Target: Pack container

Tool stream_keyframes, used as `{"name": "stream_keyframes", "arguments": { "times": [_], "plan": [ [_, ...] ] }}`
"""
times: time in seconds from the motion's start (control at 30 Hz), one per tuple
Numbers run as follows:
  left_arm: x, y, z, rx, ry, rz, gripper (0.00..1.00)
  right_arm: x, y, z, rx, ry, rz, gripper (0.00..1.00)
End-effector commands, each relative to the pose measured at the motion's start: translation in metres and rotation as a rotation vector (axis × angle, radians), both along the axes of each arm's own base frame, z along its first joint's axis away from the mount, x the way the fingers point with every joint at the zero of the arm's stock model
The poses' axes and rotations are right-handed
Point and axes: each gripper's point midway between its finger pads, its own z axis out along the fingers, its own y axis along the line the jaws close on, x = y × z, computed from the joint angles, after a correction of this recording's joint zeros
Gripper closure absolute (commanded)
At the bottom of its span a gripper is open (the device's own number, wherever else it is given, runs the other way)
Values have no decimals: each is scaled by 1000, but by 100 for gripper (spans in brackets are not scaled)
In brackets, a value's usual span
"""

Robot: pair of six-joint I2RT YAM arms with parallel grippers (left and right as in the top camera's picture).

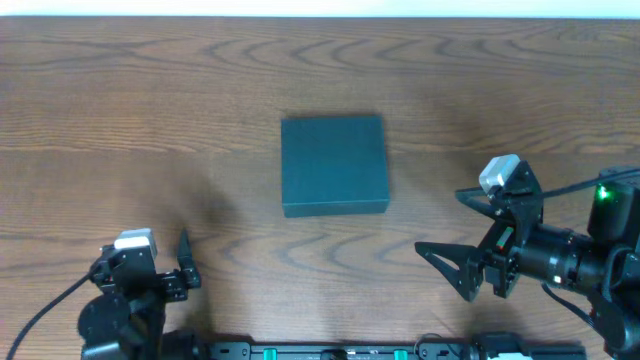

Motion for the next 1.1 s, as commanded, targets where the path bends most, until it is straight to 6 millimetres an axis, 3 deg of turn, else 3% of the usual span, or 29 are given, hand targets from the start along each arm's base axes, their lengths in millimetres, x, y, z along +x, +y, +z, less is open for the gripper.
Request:
{"name": "stream_keyframes", "arguments": {
  "times": [0.0, 0.2, 0.6, 1.07],
  "plan": [
    [8, 3, -17, -34, -30, 22, 5, -1, 1, 0, -4, -7, 11, 1],
    [27, 5, -43, -60, -56, 16, 5, -1, 1, 0, -4, -8, 11, 1],
    [46, -3, -73, -56, -96, -37, 5, -1, 1, 0, -4, -8, 11, 1],
    [46, 2, -72, 35, -92, -39, 5, -1, 1, 0, -4, -8, 11, 1]
  ]
}}
